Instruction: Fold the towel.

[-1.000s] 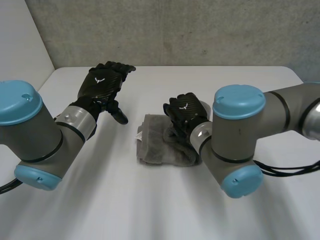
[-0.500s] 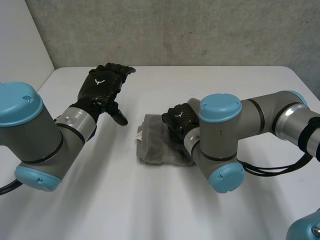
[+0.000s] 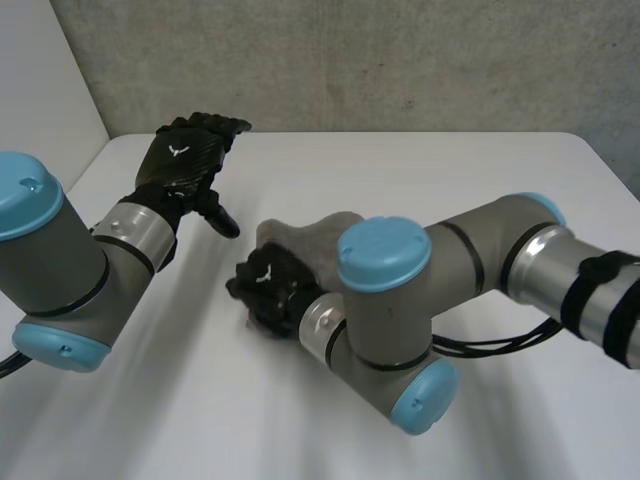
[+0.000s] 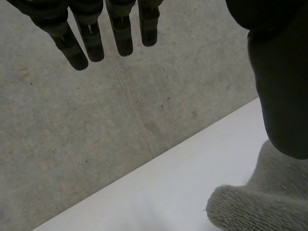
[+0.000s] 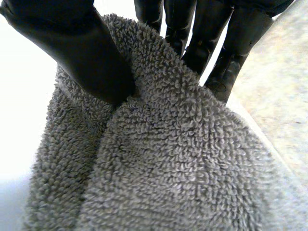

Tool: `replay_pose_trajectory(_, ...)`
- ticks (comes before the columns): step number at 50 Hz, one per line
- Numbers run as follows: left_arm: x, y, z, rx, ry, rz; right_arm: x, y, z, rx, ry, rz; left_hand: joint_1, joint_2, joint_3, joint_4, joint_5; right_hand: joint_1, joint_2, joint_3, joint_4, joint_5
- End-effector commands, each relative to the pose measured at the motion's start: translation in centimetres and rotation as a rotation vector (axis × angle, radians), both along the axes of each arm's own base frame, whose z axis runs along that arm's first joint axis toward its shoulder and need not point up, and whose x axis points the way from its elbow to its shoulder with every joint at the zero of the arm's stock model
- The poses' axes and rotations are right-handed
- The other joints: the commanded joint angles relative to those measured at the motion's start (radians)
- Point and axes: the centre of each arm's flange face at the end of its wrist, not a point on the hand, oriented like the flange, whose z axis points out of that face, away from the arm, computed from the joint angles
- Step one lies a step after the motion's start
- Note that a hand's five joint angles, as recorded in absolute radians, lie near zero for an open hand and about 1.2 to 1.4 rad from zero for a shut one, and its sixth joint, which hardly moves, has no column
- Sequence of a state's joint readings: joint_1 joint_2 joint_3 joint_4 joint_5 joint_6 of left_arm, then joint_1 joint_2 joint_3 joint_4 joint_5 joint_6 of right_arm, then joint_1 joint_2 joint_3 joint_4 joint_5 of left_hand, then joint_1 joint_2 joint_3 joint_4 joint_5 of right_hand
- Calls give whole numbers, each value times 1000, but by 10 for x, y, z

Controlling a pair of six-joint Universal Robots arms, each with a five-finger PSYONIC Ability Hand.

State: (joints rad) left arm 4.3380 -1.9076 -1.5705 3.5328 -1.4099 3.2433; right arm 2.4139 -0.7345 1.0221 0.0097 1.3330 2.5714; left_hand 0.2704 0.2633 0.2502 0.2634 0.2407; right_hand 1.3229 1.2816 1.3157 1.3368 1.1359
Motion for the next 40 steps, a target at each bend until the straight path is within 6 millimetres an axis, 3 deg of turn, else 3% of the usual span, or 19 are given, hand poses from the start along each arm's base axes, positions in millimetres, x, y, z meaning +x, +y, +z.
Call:
replay_pose_trajectory(1, 4, -3, 0, 0, 1, 14, -2, -1, -17, -15, 57, -29, -48, -41, -28, -41, -193, -661, -620, -654, -675, -649)
replay_pose_trajectory(7, 4, -4, 1, -1, 3, 15, -8, -7, -8, -35, 55, -113, -48, -41, -28, -41, -193, -1018, -976, -1010, -1032, -1005)
replay_pose_trajectory(9, 4, -4, 2, -4, 4, 17, -14, -8, 10, -40, 26, -153, -48, -41, -28, -41, -193, -1138, -1096, -1131, -1152, -1125)
replay_pose_trajectory(12, 4, -5, 2, -5, 4, 17, -23, -8, 27, -23, -8, -187, -48, -41, -28, -41, -193, -1148, -1107, -1141, -1162, -1136)
replay_pose_trajectory(19, 2, -2, 1, 0, 4, 7, -39, -1, 43, 58, -62, -235, -51, -44, -31, -44, -196, -1148, -1107, -1141, -1162, -1136)
replay_pose_trajectory(23, -3, 6, -4, 23, -5, -11, -55, -21, 45, 119, -102, -330, -51, -44, -31, -44, -196, -1148, -1107, -1141, -1162, -1136)
replay_pose_trajectory(25, -7, 12, -7, 33, -9, -26, -68, -40, 47, 186, -146, -410, -51, -44, -31, -44, -196, -1148, -1107, -1141, -1162, -1136)
replay_pose_trajectory(31, -24, 33, -30, 102, -47, -86, -77, -63, 54, 272, -212, -483, -51, -44, -31, -44, -196, -1148, -1107, -1141, -1162, -1136)
replay_pose_trajectory(32, -29, 35, -43, 133, -68, -92, -77, -63, 54, 272, -212, -483, -51, -44, -31, -44, -196, -1148, -1107, -1141, -1162, -1136)
replay_pose_trajectory(40, -37, 31, -91, 275, -152, -62, -69, -74, 15, 360, -150, -510, -57, -50, -37, -50, -202, -1148, -1107, -1141, -1162, -1136)
